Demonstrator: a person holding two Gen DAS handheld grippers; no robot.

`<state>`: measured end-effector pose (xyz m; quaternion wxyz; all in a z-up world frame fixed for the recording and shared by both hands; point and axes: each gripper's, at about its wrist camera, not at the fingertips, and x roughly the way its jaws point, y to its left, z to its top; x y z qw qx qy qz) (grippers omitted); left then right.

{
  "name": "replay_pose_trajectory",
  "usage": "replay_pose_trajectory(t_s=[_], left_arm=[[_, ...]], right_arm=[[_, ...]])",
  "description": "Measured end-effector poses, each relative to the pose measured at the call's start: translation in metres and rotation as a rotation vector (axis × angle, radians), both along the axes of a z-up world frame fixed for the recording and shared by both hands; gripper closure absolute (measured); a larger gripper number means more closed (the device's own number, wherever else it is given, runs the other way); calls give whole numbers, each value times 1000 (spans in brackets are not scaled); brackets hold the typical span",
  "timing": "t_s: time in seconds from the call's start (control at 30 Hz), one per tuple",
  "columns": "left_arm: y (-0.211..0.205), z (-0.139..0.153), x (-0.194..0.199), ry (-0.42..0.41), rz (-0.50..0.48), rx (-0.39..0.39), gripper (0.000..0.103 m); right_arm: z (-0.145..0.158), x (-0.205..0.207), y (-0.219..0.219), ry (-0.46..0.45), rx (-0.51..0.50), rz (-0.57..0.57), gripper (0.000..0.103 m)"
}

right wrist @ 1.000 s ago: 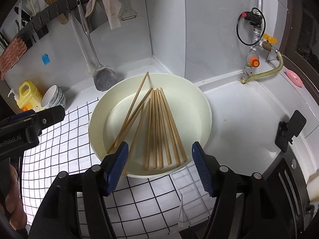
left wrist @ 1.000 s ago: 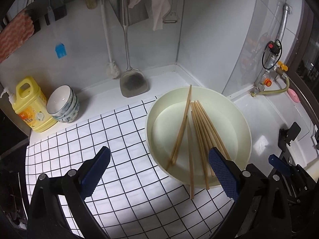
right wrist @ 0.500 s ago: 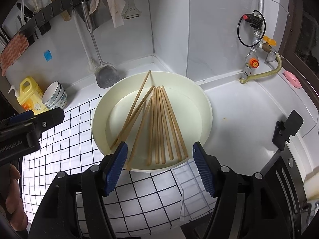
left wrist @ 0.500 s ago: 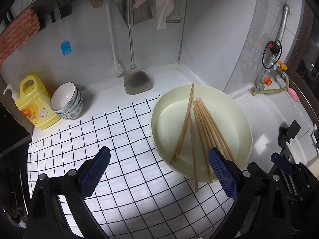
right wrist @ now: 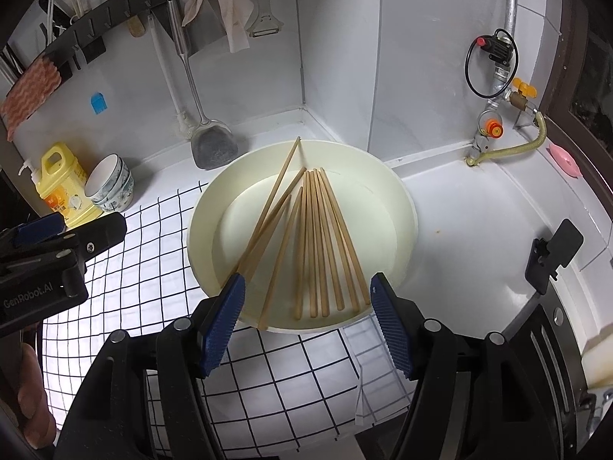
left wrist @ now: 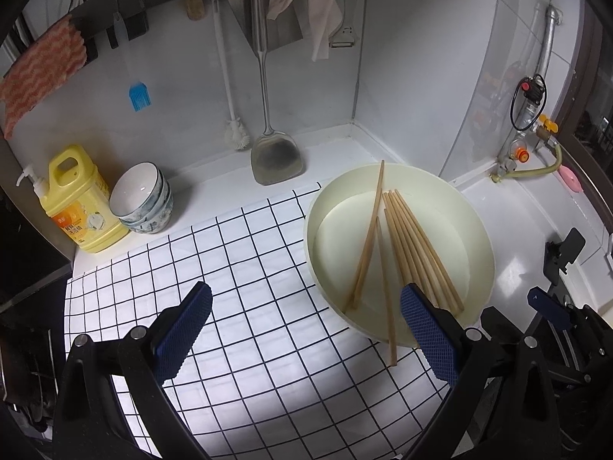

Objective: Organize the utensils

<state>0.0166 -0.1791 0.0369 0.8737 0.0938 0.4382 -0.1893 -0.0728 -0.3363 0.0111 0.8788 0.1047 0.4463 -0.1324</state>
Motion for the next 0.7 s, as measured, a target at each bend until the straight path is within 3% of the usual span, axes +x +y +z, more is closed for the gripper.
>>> replay_pose_trajectory(t_s=[0.7], left_arm=[[3, 2, 6, 7, -17, -19, 6]], right_arm=[[3, 2, 5, -1, -12, 2, 38]])
